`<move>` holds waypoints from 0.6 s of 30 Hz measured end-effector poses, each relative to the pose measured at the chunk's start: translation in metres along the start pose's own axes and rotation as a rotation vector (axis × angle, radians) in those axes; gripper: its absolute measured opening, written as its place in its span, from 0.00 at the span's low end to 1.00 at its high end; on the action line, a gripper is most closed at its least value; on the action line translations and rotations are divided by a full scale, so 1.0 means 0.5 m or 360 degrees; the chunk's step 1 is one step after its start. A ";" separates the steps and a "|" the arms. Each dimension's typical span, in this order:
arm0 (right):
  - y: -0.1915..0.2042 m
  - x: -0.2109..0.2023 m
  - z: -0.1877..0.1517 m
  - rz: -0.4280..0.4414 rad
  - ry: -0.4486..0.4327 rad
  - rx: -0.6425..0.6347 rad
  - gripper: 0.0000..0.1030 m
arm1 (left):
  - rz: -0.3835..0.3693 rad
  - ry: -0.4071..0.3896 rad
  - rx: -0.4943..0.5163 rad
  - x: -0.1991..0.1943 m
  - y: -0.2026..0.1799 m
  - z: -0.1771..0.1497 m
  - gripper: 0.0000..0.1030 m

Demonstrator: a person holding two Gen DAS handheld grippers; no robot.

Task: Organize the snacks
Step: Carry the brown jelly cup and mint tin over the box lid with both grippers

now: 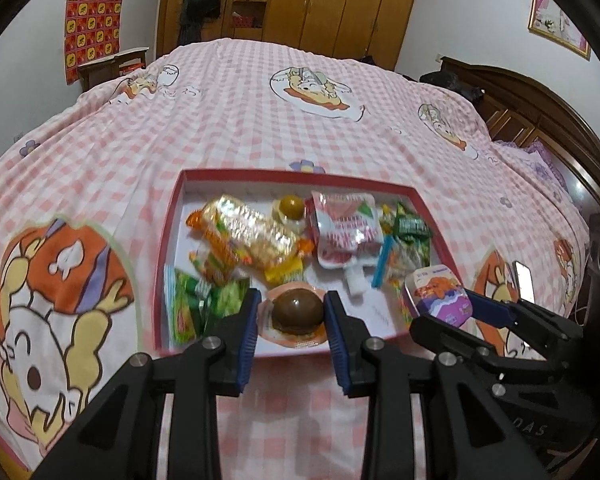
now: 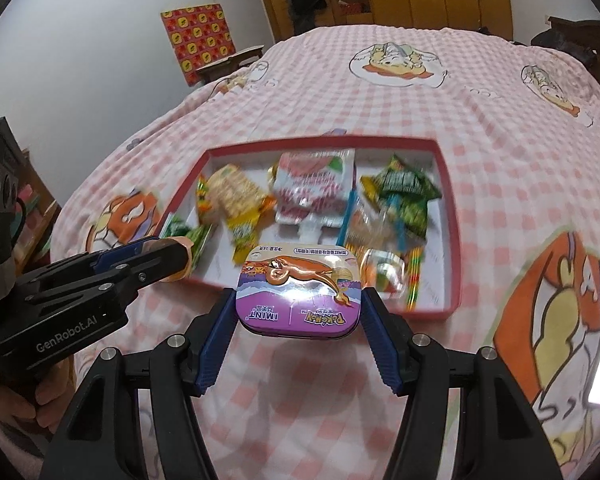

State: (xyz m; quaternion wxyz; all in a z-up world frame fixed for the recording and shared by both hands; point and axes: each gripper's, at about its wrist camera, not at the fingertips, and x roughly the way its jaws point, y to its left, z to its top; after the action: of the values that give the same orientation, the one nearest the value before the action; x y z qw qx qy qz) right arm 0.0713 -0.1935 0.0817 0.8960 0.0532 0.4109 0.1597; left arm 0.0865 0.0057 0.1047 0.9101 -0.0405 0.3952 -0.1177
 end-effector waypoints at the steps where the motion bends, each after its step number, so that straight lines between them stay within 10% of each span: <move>1: -0.001 0.002 0.010 0.0001 -0.0006 -0.0006 0.61 | 0.0004 -0.0006 0.0001 0.005 0.000 0.008 0.32; 18: -0.037 0.063 0.110 -0.0049 -0.0034 -0.0011 0.61 | 0.0056 -0.0023 0.0024 0.099 0.000 0.114 0.32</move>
State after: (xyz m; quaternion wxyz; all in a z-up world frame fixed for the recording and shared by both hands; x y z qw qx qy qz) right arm 0.1365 -0.1985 0.0907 0.9029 0.0454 0.4015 0.1468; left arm 0.1607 -0.0075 0.1089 0.9151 -0.0274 0.3885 -0.1044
